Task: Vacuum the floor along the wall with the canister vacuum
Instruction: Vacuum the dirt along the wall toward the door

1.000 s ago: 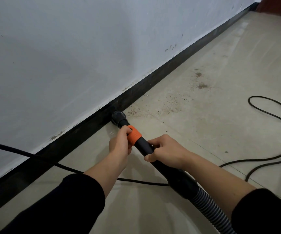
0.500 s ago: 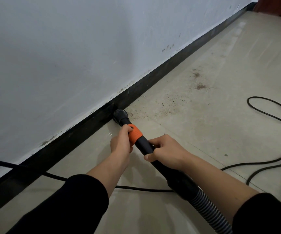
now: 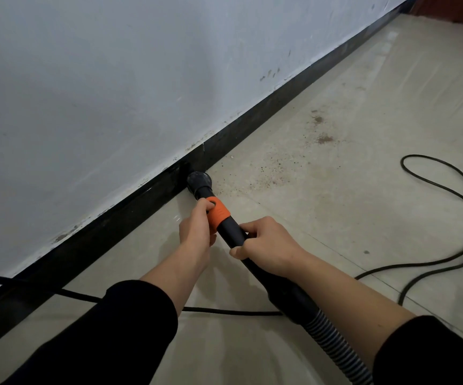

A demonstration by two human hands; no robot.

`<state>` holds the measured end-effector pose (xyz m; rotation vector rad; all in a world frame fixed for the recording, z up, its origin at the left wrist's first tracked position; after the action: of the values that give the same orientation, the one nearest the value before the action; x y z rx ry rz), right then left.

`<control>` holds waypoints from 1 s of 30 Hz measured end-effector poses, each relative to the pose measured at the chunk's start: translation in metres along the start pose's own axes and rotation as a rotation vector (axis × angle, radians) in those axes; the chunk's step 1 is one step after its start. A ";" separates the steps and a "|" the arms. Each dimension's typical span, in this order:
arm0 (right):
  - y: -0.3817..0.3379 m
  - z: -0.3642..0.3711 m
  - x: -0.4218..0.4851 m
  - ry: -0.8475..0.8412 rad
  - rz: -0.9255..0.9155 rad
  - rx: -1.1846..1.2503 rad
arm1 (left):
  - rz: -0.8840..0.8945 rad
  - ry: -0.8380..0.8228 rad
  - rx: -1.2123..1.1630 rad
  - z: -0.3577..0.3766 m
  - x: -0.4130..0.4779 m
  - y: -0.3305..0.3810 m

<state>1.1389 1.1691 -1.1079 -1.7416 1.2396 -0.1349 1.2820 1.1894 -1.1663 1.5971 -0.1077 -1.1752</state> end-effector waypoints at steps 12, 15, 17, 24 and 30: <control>0.001 -0.001 -0.019 -0.009 0.016 -0.013 | -0.017 -0.031 0.066 -0.001 -0.006 -0.012; 0.002 -0.005 -0.024 -0.003 0.018 -0.033 | -0.032 -0.053 0.078 0.001 -0.009 -0.013; 0.003 -0.008 -0.027 0.006 0.029 -0.031 | -0.043 -0.077 0.069 0.005 -0.012 -0.015; 0.013 -0.023 -0.038 0.037 0.072 -0.013 | -0.058 -0.155 0.027 0.026 -0.024 -0.022; 0.021 -0.035 -0.045 0.077 0.102 -0.003 | -0.034 -0.196 0.040 0.039 -0.030 -0.025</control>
<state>1.0832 1.1816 -1.0867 -1.6852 1.3820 -0.1417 1.2269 1.1904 -1.1636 1.5205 -0.2334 -1.3624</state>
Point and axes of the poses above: each hand's wrist, its own x-axis towards the middle knuckle, its own z-axis out of the palm, y = z × x, the point moved 8 cm from there along x, towards the middle knuckle, and after that the axes turned 3 degrees about -y, right-handed, at the moved point
